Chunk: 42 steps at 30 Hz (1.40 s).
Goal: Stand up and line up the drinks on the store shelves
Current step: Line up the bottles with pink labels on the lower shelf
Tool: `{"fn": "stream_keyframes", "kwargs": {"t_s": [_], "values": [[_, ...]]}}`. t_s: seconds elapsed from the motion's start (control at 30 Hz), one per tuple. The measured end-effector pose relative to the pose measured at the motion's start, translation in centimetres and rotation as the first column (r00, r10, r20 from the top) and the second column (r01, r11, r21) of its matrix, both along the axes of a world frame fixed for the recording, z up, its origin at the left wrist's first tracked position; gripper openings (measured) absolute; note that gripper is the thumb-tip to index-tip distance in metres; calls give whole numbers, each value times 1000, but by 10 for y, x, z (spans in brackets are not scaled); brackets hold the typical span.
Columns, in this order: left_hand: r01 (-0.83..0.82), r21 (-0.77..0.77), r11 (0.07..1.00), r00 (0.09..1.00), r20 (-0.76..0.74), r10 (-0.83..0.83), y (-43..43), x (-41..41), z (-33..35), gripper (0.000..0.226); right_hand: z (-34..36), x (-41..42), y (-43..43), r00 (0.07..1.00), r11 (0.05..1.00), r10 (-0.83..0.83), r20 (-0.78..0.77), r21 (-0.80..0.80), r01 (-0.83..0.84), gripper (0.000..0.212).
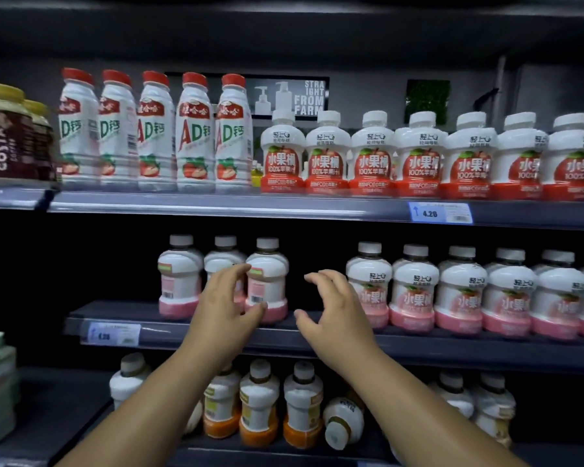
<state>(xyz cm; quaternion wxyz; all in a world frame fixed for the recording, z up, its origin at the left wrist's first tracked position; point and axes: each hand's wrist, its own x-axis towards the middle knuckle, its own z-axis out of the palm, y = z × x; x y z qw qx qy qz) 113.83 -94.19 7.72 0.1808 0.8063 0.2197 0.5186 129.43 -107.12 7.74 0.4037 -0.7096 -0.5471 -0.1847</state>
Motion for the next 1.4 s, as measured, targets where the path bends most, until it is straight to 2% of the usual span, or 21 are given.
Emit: {"fn": "stream_keyframes", "kwargs": {"t_s": [0.1, 0.2, 0.33, 0.53, 0.6, 0.83, 1.07, 1.23, 1.4], "values": [[-24, 39, 999, 1000, -12, 25, 23, -13, 3, 60, 3, -14, 26, 997, 999, -31, -68, 6, 32, 67], [-68, 25, 997, 997, -31, 69, 48, -24, 2, 68, 1, -25, 51, 986, 998, -50, -156, 26, 54, 85], [-71, 108, 992, 995, -59, 78, 76, -36, 0, 72, -7, -38, 80, 962, 997, -68, -265, 11, 73, 105], [-2, 173, 985, 997, -76, 15, 78, -43, -6, 65, -14, -48, 104, 943, 980, -178, -282, 37, 196, 110], [60, 134, 989, 995, -91, -48, 74, -41, -9, 71, -14, -48, 107, 941, 976, -197, -274, 35, 214, 110], [139, -103, 985, 990, 30, -136, 58, -19, -6, 98, -12, -41, 107, 948, 978, -205, -242, -7, 209, 107], [18, -99, 995, 1000, 3, -17, 57, -6, -5, 96, -8, -24, 94, 951, 971, -240, -196, -58, 233, 106], [-9, -145, 989, 1000, -20, 6, 60, 7, -4, 100, -5, -11, 87, 956, 964, -262, -133, -85, 252, 108], [-51, -256, 965, 993, -114, 22, 76, 21, 8, 108, -8, -4, 83, 964, 978, -206, -169, -65, 198, 111]]}}
